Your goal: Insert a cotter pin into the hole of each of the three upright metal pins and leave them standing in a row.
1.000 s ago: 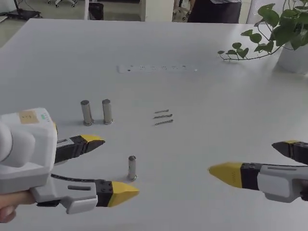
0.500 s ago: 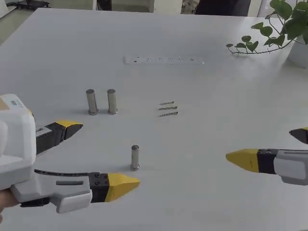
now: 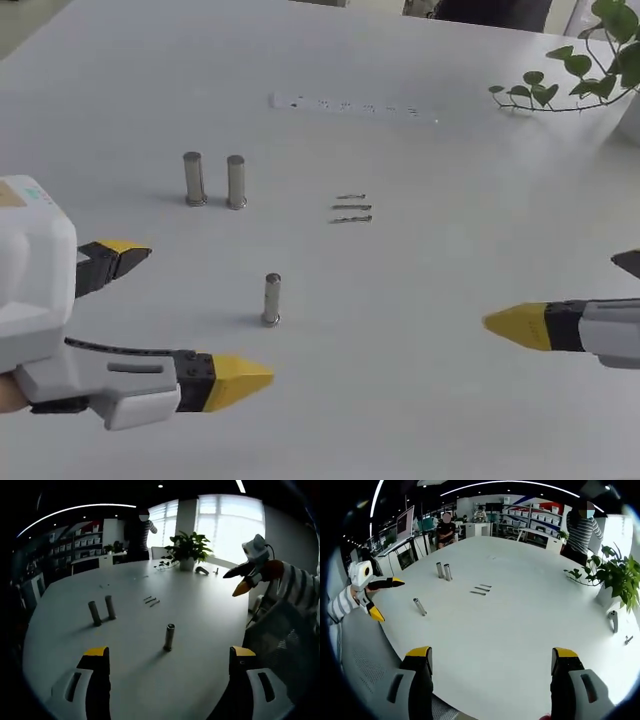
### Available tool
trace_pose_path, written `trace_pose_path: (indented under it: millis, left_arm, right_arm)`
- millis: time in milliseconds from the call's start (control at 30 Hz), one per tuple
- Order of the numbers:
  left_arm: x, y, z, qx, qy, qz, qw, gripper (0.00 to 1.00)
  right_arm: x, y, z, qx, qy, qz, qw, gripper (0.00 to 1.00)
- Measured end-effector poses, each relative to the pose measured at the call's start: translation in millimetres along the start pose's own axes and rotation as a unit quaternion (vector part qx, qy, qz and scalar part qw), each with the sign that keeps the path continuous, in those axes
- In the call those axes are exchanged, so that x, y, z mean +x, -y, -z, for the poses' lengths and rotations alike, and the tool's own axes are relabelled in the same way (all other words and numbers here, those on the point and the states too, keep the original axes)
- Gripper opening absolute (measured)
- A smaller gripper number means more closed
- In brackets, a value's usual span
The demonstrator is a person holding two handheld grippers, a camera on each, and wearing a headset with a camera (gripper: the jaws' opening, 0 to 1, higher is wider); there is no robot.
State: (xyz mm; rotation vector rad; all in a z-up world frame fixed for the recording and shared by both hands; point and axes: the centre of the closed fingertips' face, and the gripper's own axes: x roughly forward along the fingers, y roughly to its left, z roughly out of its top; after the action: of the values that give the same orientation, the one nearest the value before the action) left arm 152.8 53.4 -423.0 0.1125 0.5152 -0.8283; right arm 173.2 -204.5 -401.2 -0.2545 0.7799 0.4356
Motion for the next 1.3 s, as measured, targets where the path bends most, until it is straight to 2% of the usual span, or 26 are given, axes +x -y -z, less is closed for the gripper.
trace_pose_path:
  millis: [167, 333, 400, 533, 633, 733, 1067, 1200, 1300]
  left_arm:
    - [4.1, 10.1, 1.6, -0.004, -0.003, 0.015, 0.9999, 0.99]
    - [6.5, 15.5, -3.3, -0.003, 0.005, 0.019, 0.9998, 0.99]
    - [7.2, 17.6, -6.1, -0.001, 0.008, 0.023, 0.9997, 0.99]
    - [7.8, 17.5, -8.8, -0.002, 0.012, 0.022, 0.9997, 0.99]
    - [8.1, 19.0, -10.0, -0.002, 0.015, 0.024, 0.9996, 0.99]
    - [8.4, 19.1, -9.6, 0.002, 0.016, 0.022, 0.9996, 0.99]
    - [5.3, 16.6, -6.4, -0.006, 0.017, 0.017, 0.9997, 0.99]
    - [4.2, 13.2, -4.5, -0.012, 0.018, 0.013, 0.9997, 0.97]
    - [3.4, 11.7, -4.7, -0.013, 0.020, 0.011, 0.9997, 0.96]
  right_arm:
    - [8.0, 7.4, -19.9, -0.007, 0.014, -0.010, 0.9998, 0.98]
    - [13.2, 9.2, -45.0, -0.026, 0.036, -0.028, 0.9986, 0.95]
    - [15.6, 10.3, -58.2, -0.042, 0.045, -0.032, 0.9976, 0.95]
    - [21.4, 16.4, -71.1, -0.089, 0.035, -0.025, 0.9951, 0.92]
    - [27.1, 22.9, -77.2, -0.148, 0.013, -0.008, 0.9889, 0.91]
    - [32.2, 25.4, -81.3, -0.180, 0.002, -0.002, 0.9837, 0.91]
    - [60.5, 24.3, -105.1, -0.232, -0.005, -0.023, 0.9724, 0.87]
    - [73.9, 18.4, -115.5, -0.238, -0.004, -0.037, 0.9705, 0.83]
    - [84.5, 14.5, -122.0, -0.266, 0.000, -0.040, 0.9631, 0.81]
